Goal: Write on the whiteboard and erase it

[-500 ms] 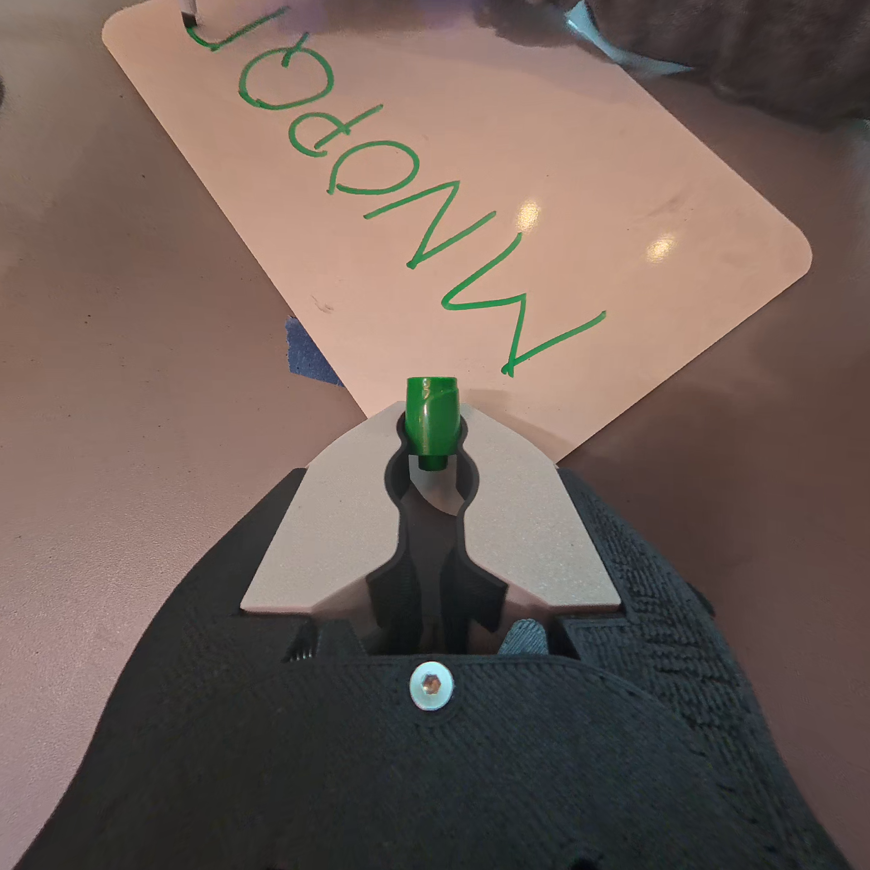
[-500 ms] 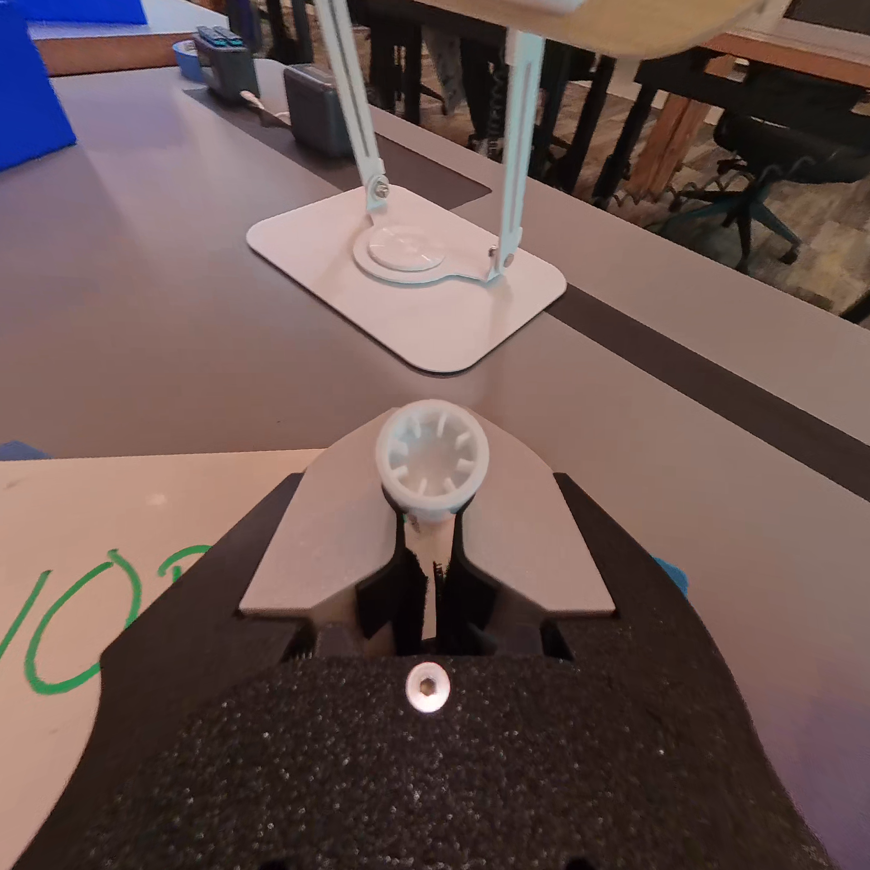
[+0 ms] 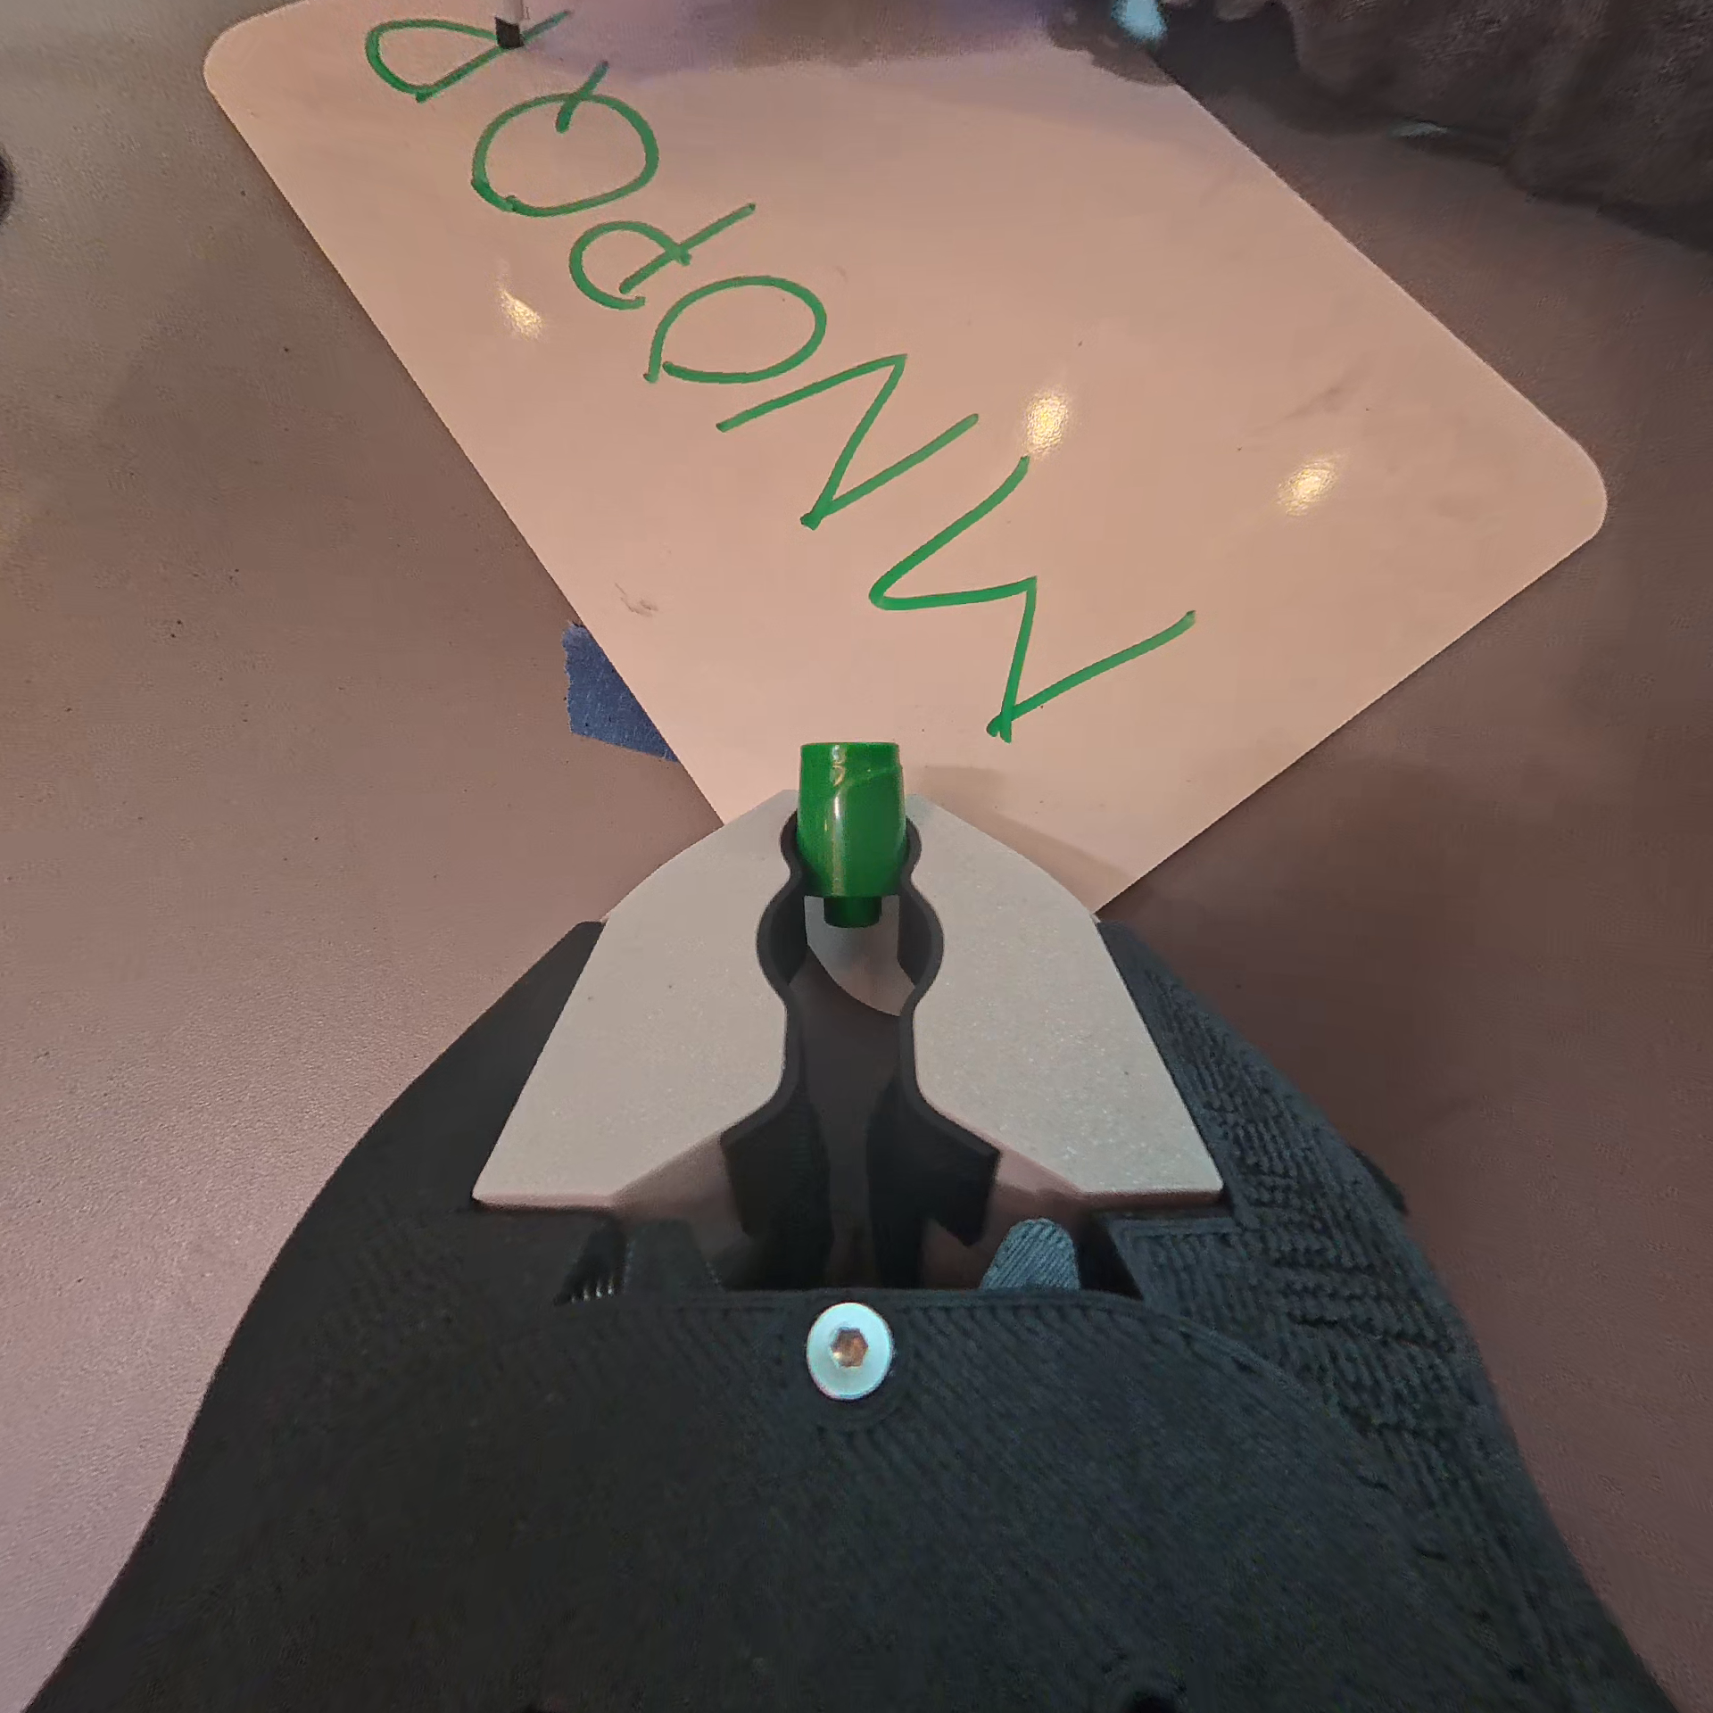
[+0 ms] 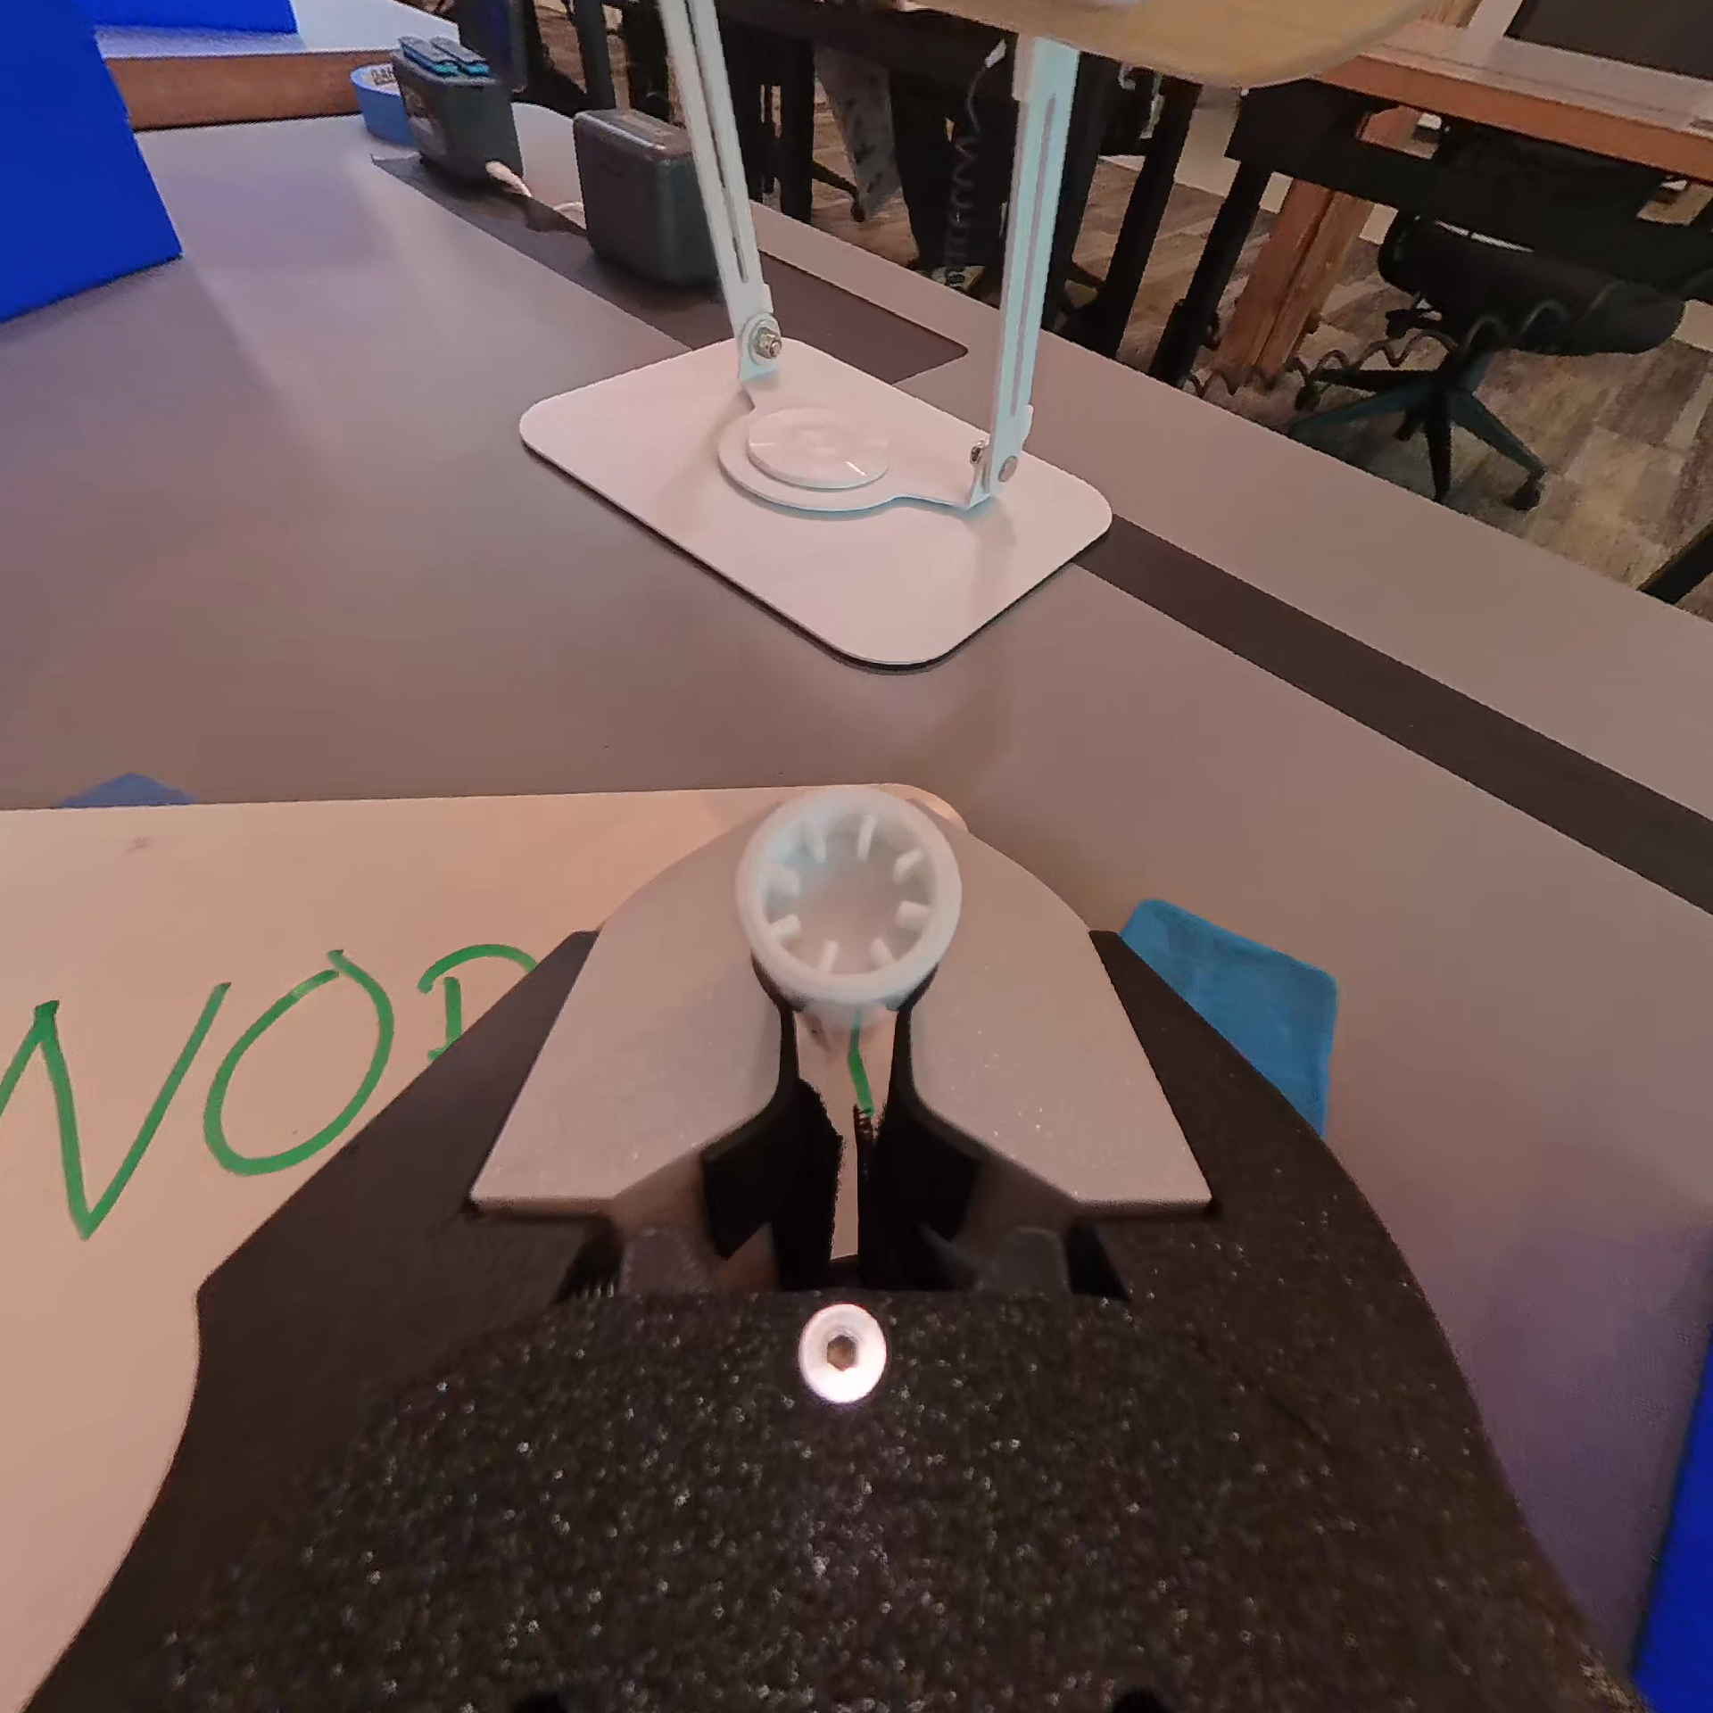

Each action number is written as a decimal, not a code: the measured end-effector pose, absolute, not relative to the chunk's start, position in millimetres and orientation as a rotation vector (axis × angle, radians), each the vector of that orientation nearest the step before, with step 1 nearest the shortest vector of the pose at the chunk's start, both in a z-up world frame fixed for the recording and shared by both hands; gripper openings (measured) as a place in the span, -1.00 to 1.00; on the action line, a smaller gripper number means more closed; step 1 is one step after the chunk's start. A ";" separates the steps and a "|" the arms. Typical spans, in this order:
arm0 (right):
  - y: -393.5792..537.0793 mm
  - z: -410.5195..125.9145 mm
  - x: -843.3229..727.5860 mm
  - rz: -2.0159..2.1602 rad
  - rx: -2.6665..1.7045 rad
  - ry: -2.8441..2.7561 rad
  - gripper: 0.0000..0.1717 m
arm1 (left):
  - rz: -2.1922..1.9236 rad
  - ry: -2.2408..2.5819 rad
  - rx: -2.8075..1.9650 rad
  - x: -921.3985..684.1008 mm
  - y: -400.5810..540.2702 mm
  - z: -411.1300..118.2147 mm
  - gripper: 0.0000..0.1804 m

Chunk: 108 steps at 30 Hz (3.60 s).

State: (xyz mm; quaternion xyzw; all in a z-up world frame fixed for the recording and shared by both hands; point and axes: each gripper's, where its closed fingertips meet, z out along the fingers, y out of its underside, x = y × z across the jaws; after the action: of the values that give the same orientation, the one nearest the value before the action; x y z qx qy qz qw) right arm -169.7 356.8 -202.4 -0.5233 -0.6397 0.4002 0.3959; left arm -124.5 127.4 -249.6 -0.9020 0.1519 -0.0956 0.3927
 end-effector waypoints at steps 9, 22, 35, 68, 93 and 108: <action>398.5 -203.5 -160.0 0.953 -1.505 -1.442 -0.82 | -0.247 0.386 -2.289 -124.6 127.4 -249.7 -0.83; 284.2 -119.2 -153.8 1.668 -1.119 -1.222 -0.82 | -0.263 0.380 -2.140 -118.1 137.7 -229.5 -0.84; 148.2 -99.8 -141.2 2.162 -1.033 -1.406 -0.81 | -0.314 0.275 -1.898 -119.0 147.2 -188.9 -0.84; 132.6 -123.7 -148.3 2.013 -1.105 -1.500 -0.80 | -0.238 0.237 -1.908 -108.6 149.9 -193.7 -0.87; 129.1 -109.2 -143.7 1.875 -0.921 -1.522 -0.82 | -0.143 0.296 -2.019 -114.2 150.1 -211.1 -0.87; 125.4 -131.9 -152.8 1.740 -0.984 -1.629 -0.81 | -0.030 0.302 -2.044 -127.4 149.6 -212.4 -0.86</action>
State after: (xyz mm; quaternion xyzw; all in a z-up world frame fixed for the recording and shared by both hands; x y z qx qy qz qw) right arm -152.8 125.4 -131.9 -0.3666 -0.6068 0.6482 0.2780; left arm -127.4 149.6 -212.4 -0.8496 0.1257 -0.0126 0.5120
